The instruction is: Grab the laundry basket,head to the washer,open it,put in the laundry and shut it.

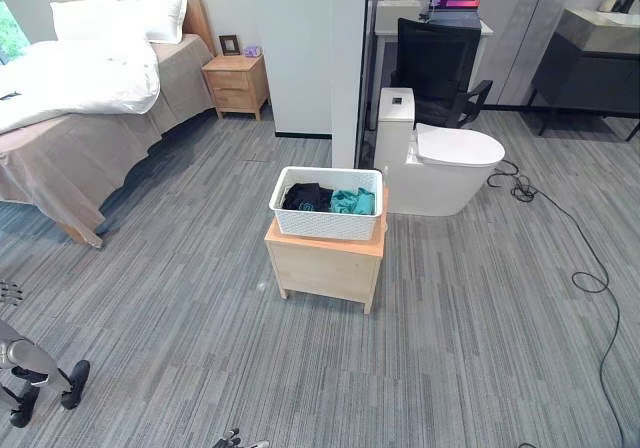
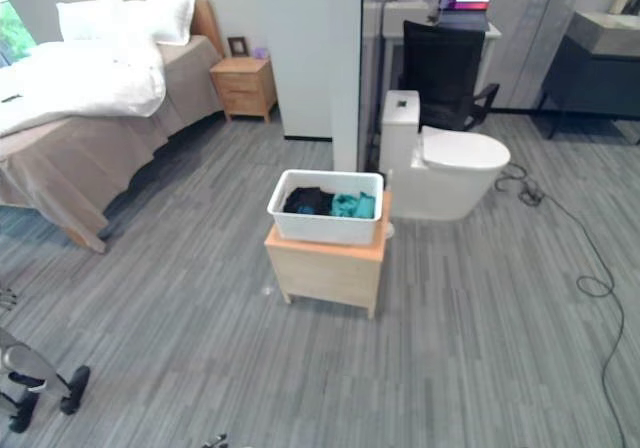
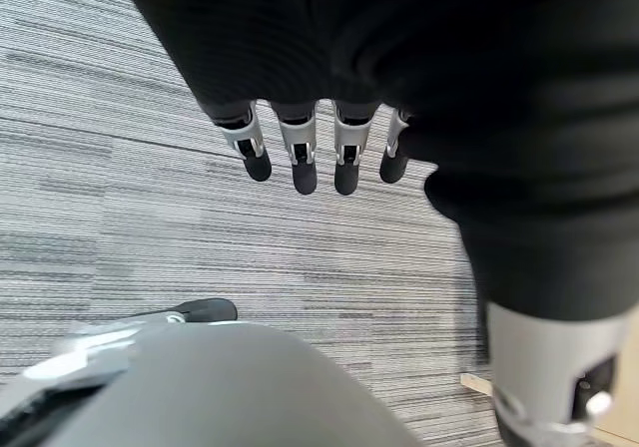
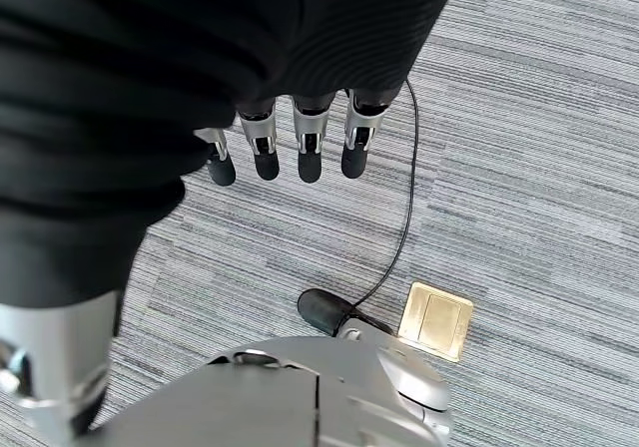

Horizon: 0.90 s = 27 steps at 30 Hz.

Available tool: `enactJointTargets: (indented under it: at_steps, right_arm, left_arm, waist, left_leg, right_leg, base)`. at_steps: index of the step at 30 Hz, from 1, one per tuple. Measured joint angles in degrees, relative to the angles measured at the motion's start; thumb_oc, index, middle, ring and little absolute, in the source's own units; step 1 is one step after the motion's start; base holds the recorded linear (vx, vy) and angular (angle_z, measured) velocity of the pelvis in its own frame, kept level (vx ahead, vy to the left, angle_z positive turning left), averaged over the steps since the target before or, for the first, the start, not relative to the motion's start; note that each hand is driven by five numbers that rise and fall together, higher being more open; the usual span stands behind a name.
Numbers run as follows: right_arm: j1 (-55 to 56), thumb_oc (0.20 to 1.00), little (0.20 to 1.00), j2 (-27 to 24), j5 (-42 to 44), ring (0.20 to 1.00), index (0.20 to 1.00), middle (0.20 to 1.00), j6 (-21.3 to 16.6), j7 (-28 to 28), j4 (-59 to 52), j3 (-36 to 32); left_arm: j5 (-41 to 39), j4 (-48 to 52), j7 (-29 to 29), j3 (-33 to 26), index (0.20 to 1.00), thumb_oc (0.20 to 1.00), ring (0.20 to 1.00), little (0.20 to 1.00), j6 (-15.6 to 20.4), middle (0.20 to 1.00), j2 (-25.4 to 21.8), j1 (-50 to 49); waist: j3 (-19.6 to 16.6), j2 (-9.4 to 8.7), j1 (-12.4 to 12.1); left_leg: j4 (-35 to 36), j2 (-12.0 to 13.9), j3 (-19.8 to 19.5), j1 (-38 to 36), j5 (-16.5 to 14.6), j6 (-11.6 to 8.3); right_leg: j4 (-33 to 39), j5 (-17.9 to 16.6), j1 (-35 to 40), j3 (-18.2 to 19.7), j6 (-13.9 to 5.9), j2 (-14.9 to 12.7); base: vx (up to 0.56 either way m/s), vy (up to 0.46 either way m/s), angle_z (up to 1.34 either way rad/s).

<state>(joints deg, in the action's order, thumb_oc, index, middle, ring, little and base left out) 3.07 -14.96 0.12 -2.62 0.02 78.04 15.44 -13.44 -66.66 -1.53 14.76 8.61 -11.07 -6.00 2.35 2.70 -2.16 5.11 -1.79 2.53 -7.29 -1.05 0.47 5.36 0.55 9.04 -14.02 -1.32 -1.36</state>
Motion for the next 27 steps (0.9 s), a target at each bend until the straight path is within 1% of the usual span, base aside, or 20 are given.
enactJointTargets:
  at_steps: [4,6,9,12,27]
  right_arm:
    - [0.4,1.000,1.000,0.0,-0.5,1.000,1.000,1.000,-0.4,0.0,0.0,-0.1]
    - [0.4,1.000,1.000,0.0,-0.5,1.000,1.000,1.000,-0.4,0.0,0.0,-0.1]
    - [0.5,1.000,1.000,0.3,-0.5,1.000,1.000,1.000,-0.5,0.1,0.0,-0.1]
    - [0.7,1.000,1.000,0.3,-0.5,1.000,1.000,1.000,-0.5,0.2,0.0,0.0]
    - [1.3,1.000,1.000,0.4,-0.5,1.000,1.000,1.000,-0.8,0.2,0.0,0.0]
  left_arm:
    - [0.6,-3.9,0.2,-0.1,1.000,1.000,1.000,1.000,0.0,1.000,0.2,1.4]
    - [0.6,-3.9,0.2,-0.2,1.000,1.000,1.000,1.000,0.0,1.000,0.2,1.5]
    - [0.5,-3.9,0.5,-0.5,1.000,1.000,1.000,1.000,0.0,1.000,-0.1,1.5]
    - [0.5,-3.9,0.6,-0.6,1.000,1.000,1.000,1.000,0.0,1.000,-0.3,1.5]
    - [0.5,-4.0,0.5,-0.6,1.000,1.000,1.000,1.000,0.0,1.000,-0.4,1.3]
  waist:
    - [0.1,-0.20,0.2]
    - [0.1,-0.36,0.3]
    - [-0.2,-1.21,0.3]
    - [-0.4,-1.60,0.3]
    - [-1.5,-1.98,0.3]
  left_leg:
    - [0.0,0.1,0.0,0.1,0.0,0.00]
    - [0.0,0.1,0.0,0.1,0.0,0.01]
    - [0.0,0.1,-0.1,0.2,0.0,0.01]
    - [0.0,0.1,-0.1,0.2,0.0,0.01]
    - [0.0,0.1,-0.1,0.3,0.0,0.02]
  right_leg:
    - [0.0,0.0,-0.1,0.0,0.05,0.1]
    - [-0.2,0.0,-0.1,0.0,0.05,0.1]
    - [-0.4,0.0,-0.1,0.0,0.05,0.1]
    - [-0.4,0.0,-0.2,0.0,0.06,0.1]
    - [-0.4,0.0,-0.2,0.0,0.06,0.1]
  base:
    - [0.00,-0.019,0.00]
    - [0.01,-0.016,0.00]
    - [0.00,0.000,0.00]
    - [0.00,0.000,0.00]
    - [0.00,0.000,0.00]
